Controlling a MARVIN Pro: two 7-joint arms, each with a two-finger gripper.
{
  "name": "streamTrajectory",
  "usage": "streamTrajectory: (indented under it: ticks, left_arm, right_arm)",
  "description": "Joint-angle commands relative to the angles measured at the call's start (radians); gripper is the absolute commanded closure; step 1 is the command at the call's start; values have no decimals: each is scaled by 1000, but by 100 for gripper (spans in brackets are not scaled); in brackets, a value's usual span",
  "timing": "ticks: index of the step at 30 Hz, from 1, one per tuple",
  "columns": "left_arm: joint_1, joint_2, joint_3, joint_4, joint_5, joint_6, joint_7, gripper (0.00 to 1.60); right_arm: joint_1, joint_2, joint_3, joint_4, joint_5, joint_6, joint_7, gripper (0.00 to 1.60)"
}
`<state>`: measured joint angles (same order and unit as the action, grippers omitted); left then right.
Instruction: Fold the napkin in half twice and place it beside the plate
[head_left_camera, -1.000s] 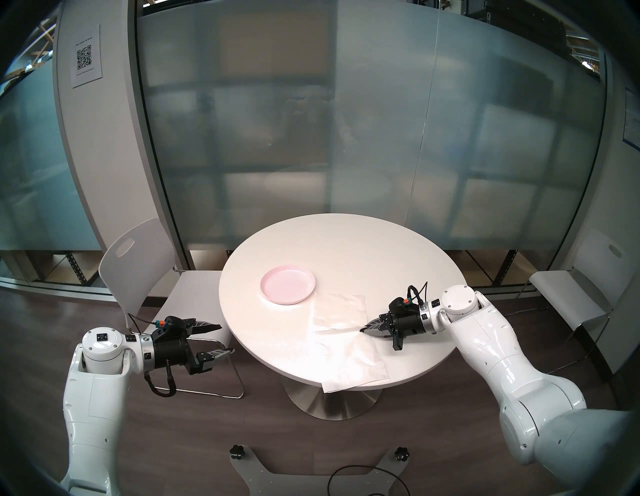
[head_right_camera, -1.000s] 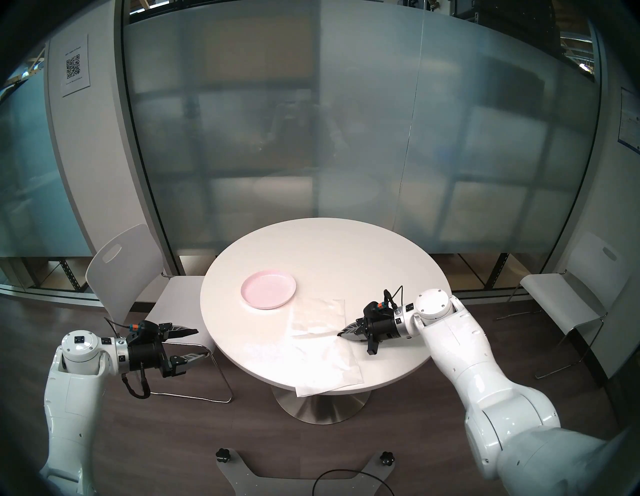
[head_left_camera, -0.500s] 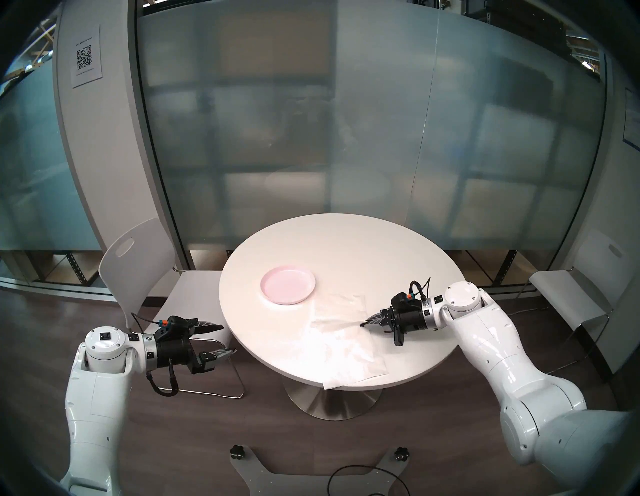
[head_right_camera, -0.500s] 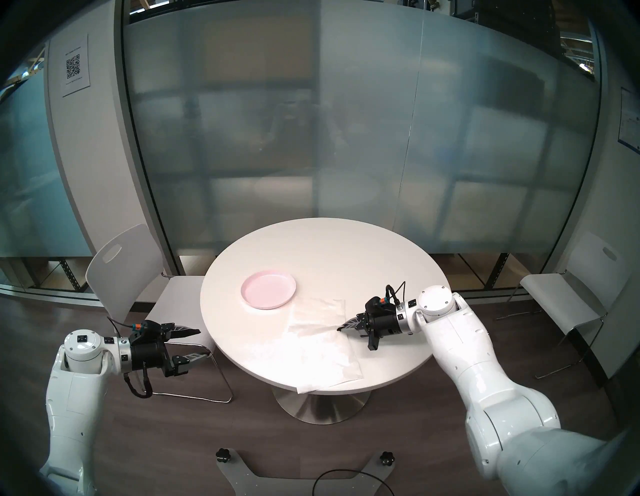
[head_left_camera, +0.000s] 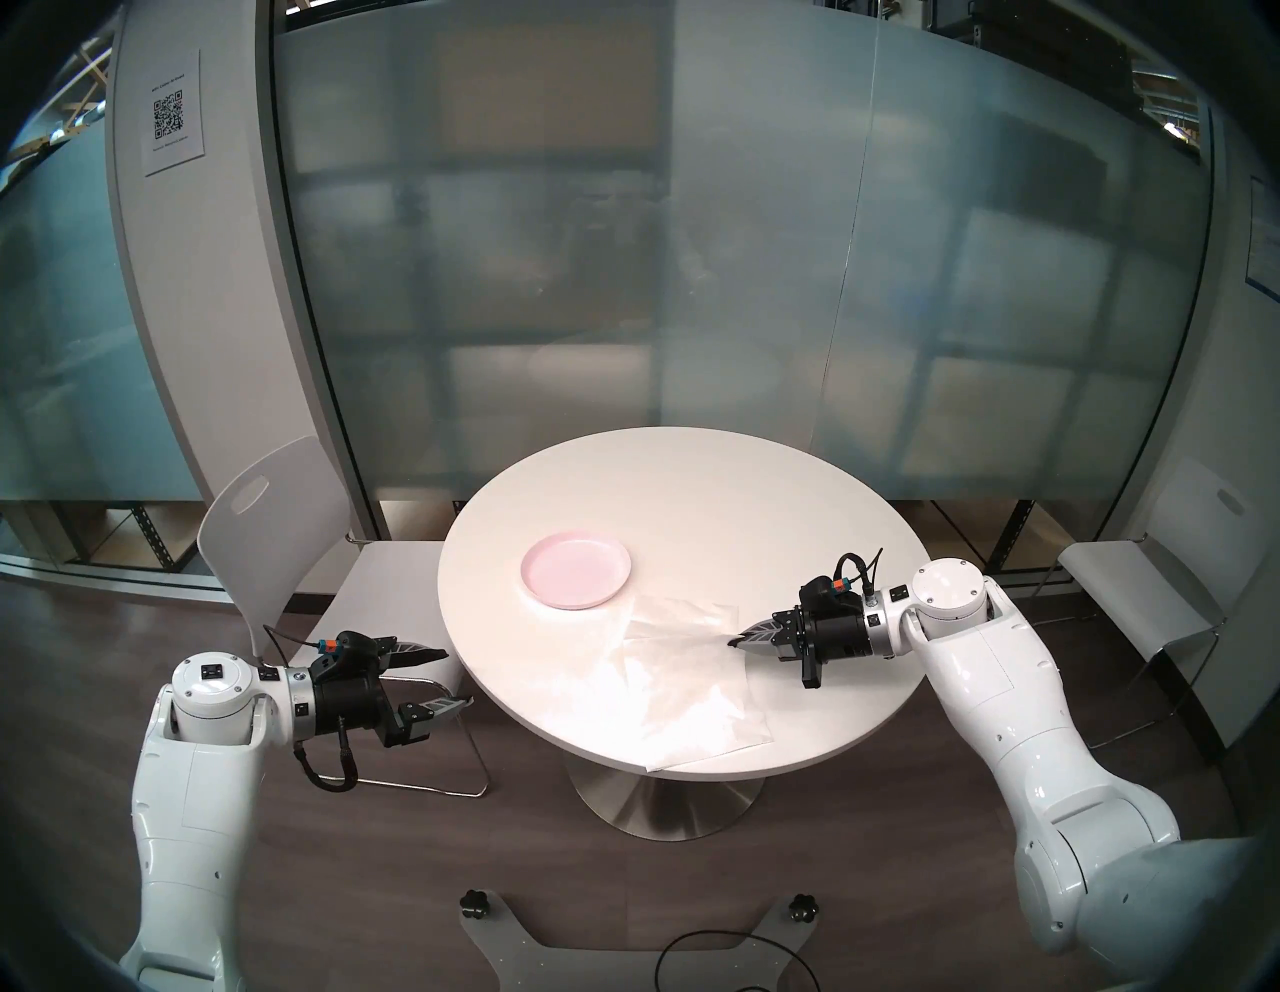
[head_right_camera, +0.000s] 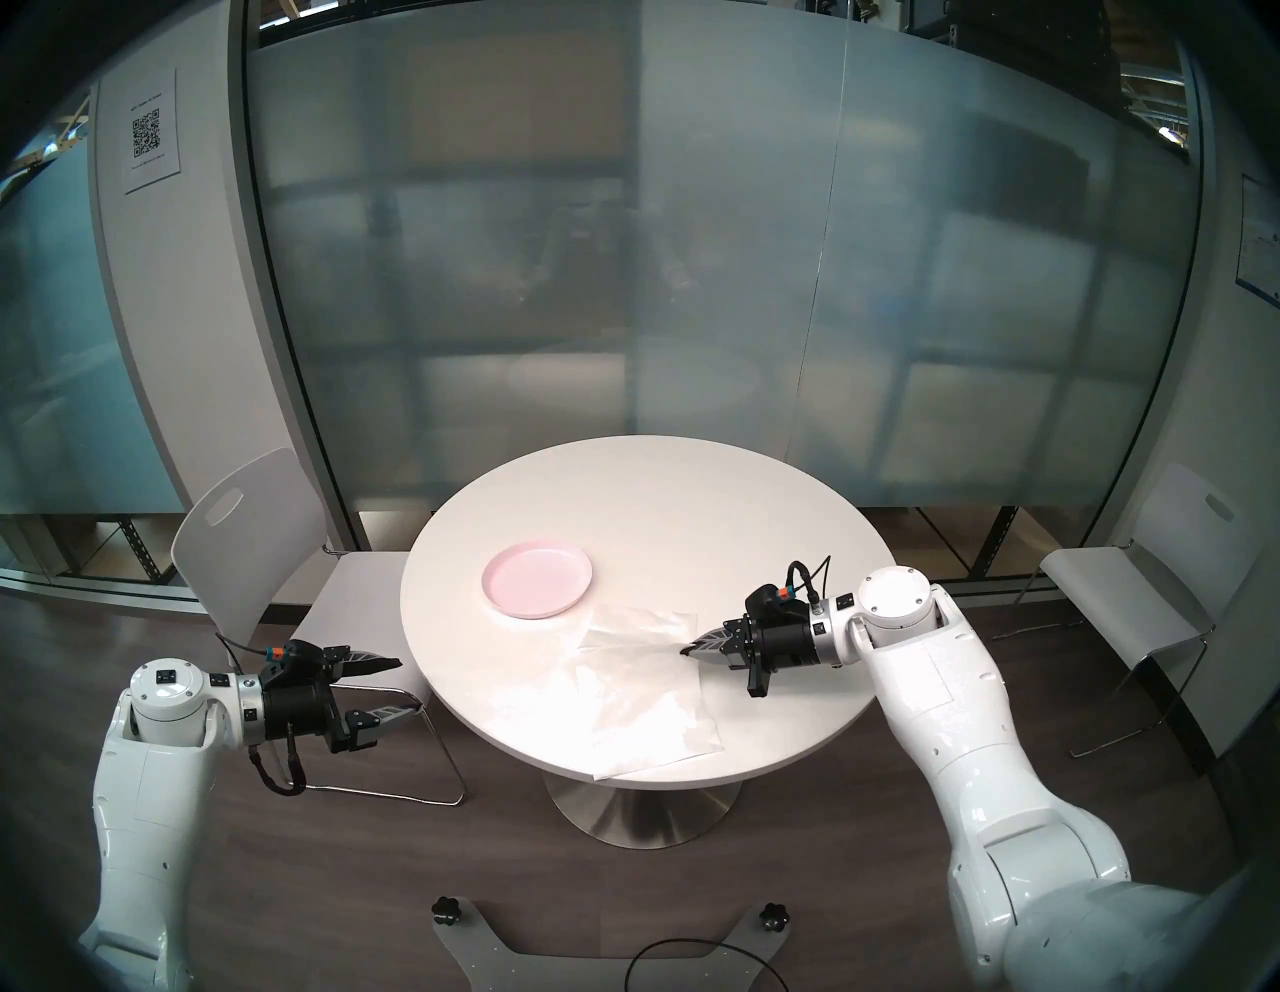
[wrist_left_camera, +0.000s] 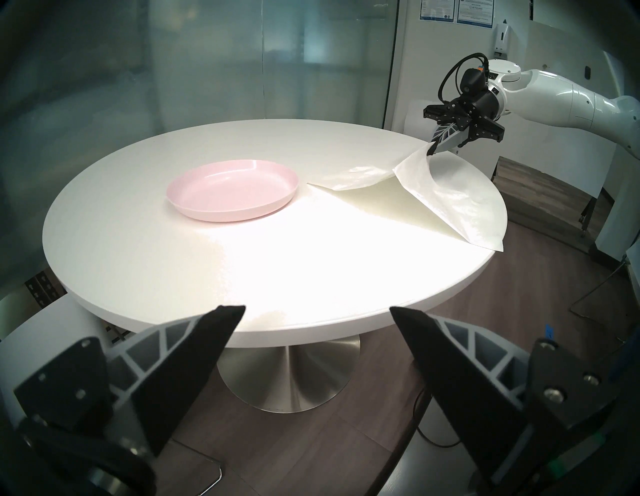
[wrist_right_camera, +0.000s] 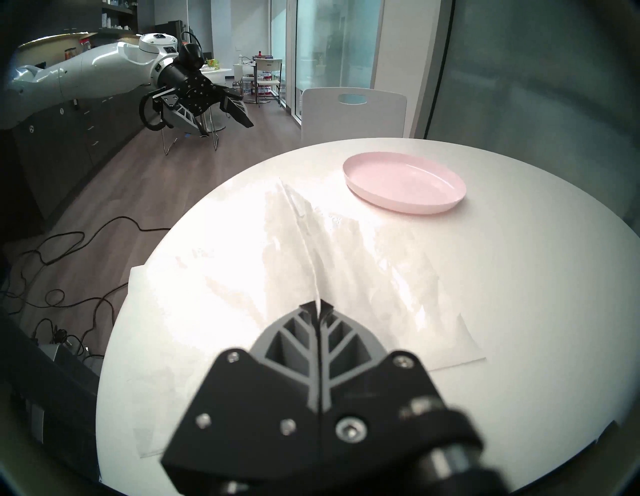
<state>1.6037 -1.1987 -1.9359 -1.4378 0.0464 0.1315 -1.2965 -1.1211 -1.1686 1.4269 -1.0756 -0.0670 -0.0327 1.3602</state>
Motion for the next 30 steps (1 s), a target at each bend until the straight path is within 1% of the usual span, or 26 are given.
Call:
streamTrajectory:
  ticks: [1,2,7,12,20,21,22,23,26,28,29,30]
  left_arm:
    - [-7,3,-6,-2,-7,-4,-4,0]
    - [-6,4,-7,-1,-7,-4,-4,0]
    - [-7,3,-8,3,-7,-5,-7,0]
    - [-11,1,-4,8,-6,-9,-11,0]
    - [-16,1,0,14,-4,-13,-17,0]
    - [-17,1,0,15,-4,-13,-17,0]
    - [-17,1,1,16,-3,-13,-18,0]
    - [-18,1,1,17,-3,-13,-19,0]
    - [-20,1,3,21,-2,-15,-20,0]
    - [-22,2,6,24,-1,-16,-22,0]
    - [-23,2,6,25,-1,-17,-23,0]
    - [-23,2,7,26,-1,-18,-23,0]
  right_arm:
    - [-13,-8,35,-75,48,42,18,160]
    - [-15,-13,48,-78,68,61,31,160]
    - [-30,-12,78,-122,93,109,45,160]
    - [-37,-19,115,-153,138,193,81,160]
    - [-62,-9,145,-227,158,292,112,160]
    - [-66,-7,150,-237,168,318,123,160]
    - [-74,-5,153,-251,168,323,123,160]
    - [-78,-9,163,-258,183,354,123,160]
    - [-87,-9,177,-280,208,400,123,160]
    - [-97,-10,188,-306,213,438,123,160]
    - [-98,-4,184,-313,227,460,123,160]
    - [-104,-9,195,-327,222,477,123,160]
